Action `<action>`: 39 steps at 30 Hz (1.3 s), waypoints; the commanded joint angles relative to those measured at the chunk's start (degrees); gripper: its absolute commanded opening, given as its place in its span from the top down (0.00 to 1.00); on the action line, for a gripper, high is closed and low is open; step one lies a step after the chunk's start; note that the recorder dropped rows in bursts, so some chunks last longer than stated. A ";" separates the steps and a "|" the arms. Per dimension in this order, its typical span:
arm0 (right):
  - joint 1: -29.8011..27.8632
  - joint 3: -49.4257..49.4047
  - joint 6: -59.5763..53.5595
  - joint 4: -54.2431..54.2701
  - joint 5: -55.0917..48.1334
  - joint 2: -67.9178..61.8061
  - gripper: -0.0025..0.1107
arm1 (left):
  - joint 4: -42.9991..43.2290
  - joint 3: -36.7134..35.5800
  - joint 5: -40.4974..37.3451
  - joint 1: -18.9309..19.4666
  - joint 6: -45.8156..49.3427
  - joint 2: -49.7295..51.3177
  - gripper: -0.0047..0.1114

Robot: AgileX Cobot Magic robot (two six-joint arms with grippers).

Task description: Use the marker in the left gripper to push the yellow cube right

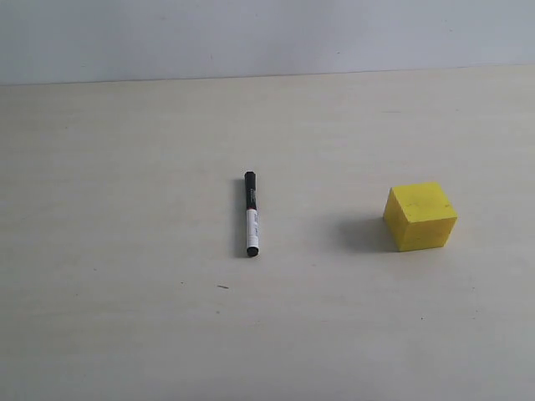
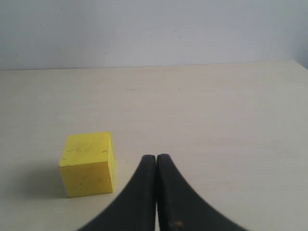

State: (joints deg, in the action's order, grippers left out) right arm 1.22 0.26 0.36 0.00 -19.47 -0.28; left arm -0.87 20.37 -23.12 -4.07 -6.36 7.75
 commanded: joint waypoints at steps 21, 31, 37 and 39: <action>-0.36 -0.26 -0.36 0.00 0.61 0.28 0.98 | 0.87 -20.37 8.54 0.16 0.33 -7.75 0.96; -0.36 -0.26 -0.36 0.00 0.61 0.28 0.98 | 0.87 -20.37 3.53 0.16 0.33 -7.75 0.96; -0.36 -0.26 -0.36 0.00 0.61 0.28 0.98 | 0.87 -20.37 3.53 0.16 0.33 -7.75 0.96; -0.36 -0.26 -0.36 0.00 0.61 0.28 0.98 | 0.87 -20.37 3.53 0.16 0.33 -7.75 0.96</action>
State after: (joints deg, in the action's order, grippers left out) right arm 1.22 0.26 0.36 0.00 -19.47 -0.28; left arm 0.00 0.14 -19.70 -4.07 -6.22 0.35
